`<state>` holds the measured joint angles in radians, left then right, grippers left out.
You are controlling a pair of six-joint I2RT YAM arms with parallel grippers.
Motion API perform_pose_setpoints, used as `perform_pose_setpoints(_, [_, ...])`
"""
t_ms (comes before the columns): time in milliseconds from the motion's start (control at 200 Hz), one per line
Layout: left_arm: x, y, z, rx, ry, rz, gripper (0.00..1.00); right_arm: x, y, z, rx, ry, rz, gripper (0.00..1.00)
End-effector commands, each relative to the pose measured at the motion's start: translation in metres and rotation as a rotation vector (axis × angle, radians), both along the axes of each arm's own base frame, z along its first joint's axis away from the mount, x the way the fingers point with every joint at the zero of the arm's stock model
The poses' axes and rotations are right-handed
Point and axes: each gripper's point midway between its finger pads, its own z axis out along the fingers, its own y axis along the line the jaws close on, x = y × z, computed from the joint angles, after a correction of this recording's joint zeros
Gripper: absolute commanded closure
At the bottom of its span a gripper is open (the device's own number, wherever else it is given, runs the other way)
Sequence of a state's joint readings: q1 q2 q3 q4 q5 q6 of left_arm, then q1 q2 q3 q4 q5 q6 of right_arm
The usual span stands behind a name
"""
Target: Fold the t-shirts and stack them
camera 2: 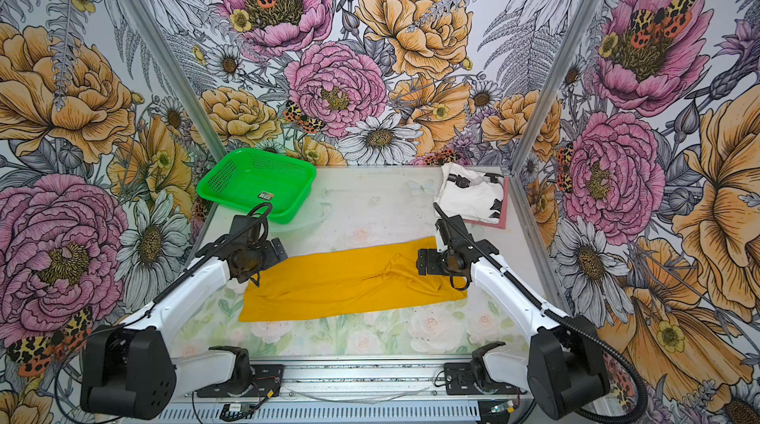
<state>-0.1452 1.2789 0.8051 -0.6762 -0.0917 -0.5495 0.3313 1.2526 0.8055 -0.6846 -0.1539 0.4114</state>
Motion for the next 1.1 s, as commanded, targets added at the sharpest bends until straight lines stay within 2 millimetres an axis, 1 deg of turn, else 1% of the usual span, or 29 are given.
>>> perform_pose_setpoints(0, [0.028,-0.027,-0.001,-0.048,-0.045,-0.080,0.01,0.003,0.006,-0.018,0.029,0.017,-0.081,0.08])
perform_pose_setpoints(75, [0.034,-0.031,-0.013,-0.029,-0.022,-0.083,0.01,0.000,0.010,-0.033,0.045,0.046,-0.114,0.07])
perform_pose_setpoints(85, [0.035,-0.030,-0.014,-0.027,-0.019,-0.081,0.01,-0.001,0.010,-0.036,0.046,0.050,-0.117,0.03])
perform_pose_setpoints(105, [0.036,-0.030,-0.017,-0.025,-0.013,-0.079,0.01,-0.002,0.012,-0.039,0.051,0.059,-0.120,0.01])
perform_pose_setpoints(235, [0.044,-0.028,-0.028,-0.008,-0.004,-0.065,0.01,-0.005,0.018,-0.065,0.056,0.115,-0.154,0.01])
perform_pose_setpoints(350, [0.040,-0.023,-0.041,0.004,0.034,-0.040,0.01,0.004,0.024,-0.080,0.059,0.137,-0.170,0.00])
perform_pose_setpoints(490, [0.021,-0.010,-0.055,0.029,0.069,0.023,0.01,0.028,0.040,-0.091,0.045,0.161,-0.125,0.00])
perform_pose_setpoints(510, [0.019,-0.008,-0.056,0.030,0.072,0.030,0.01,0.032,0.044,-0.091,0.048,0.162,-0.115,0.01])
perform_pose_setpoints(580, [0.010,-0.006,-0.059,0.029,0.078,0.043,0.01,0.050,0.056,-0.101,0.048,0.182,-0.083,0.00])
perform_pose_setpoints(610, [0.007,-0.006,-0.057,0.025,0.072,0.048,0.01,0.056,0.061,-0.106,0.052,0.194,-0.068,0.01])
perform_pose_setpoints(746, [0.002,0.000,-0.041,0.020,0.033,0.066,0.01,0.100,0.092,-0.118,0.100,0.213,-0.028,0.00])
perform_pose_setpoints(806, [0.003,0.004,-0.033,0.014,0.024,0.068,0.01,0.123,0.107,-0.117,0.120,0.202,-0.015,0.01])
perform_pose_setpoints(886, [0.003,0.012,-0.025,0.013,0.019,0.081,0.01,0.151,0.131,-0.115,0.173,0.193,0.013,0.00])
perform_pose_setpoints(946, [0.005,0.018,-0.023,0.010,0.016,0.092,0.01,0.175,0.156,-0.102,0.237,0.160,0.057,0.00])
perform_pose_setpoints(1016, [0.006,0.022,-0.024,0.001,0.024,0.095,0.01,0.198,0.175,-0.079,0.284,0.089,0.114,0.00])
perform_pose_setpoints(1046, [0.007,0.024,-0.024,-0.001,0.030,0.096,0.01,0.207,0.181,-0.063,0.295,0.041,0.141,0.00])
perform_pose_setpoints(1096, [0.007,0.025,-0.023,0.000,0.038,0.091,0.01,0.213,0.188,-0.032,0.293,-0.044,0.188,0.00])
